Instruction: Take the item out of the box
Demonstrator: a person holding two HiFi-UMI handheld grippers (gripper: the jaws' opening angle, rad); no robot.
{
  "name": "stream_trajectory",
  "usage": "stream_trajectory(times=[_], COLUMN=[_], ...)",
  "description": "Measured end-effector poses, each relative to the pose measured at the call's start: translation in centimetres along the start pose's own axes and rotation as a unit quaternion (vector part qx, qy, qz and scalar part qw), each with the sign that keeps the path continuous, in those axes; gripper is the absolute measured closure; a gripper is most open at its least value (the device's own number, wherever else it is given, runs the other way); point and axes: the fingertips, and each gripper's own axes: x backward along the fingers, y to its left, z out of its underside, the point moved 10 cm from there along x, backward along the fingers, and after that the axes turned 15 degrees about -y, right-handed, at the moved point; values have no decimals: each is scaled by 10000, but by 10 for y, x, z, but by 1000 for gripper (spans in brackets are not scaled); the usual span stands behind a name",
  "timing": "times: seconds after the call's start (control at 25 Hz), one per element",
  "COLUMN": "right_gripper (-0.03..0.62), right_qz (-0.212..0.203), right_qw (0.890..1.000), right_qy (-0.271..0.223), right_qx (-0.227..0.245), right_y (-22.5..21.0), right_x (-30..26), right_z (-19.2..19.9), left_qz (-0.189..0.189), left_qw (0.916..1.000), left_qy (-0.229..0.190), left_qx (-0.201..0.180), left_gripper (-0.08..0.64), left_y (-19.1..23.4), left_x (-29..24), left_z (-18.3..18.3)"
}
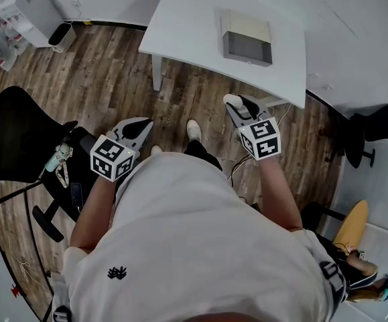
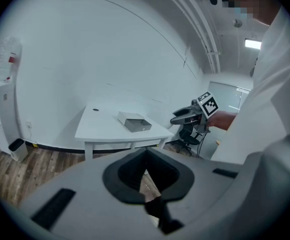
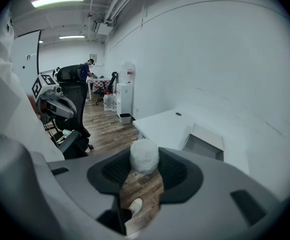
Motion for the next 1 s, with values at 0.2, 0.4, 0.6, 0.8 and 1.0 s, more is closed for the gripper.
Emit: stream_trajectory(times=[0.2,0.4,0.6,0.8,1.0], right_gripper=[426,426,426,426,426], right_qz=[4,2,-9,-38,-65], right_qw=[10000,10000,10000,10000,10000], right_qy=[-8,-5,-23,-12,-5], right_qx=[-9,-31,-18,-36,-52], right_y=[2,3,5,5,2], right_x=[3,5,7,8,7], right_z=[0,1,0,2,3], left_qz=[26,32,43,31,-15], left_qw=[10000,10000,10000,10000,9999], left_qy=[11,38,34,58,96], left_qx=[-10,-11,-4,21,42], left_gripper=[554,554,554,554,554], left_y=[-2,-2,-4,-7,-7], left_x=[0,0,1,0,1], left_z=[1,2,3,6,8])
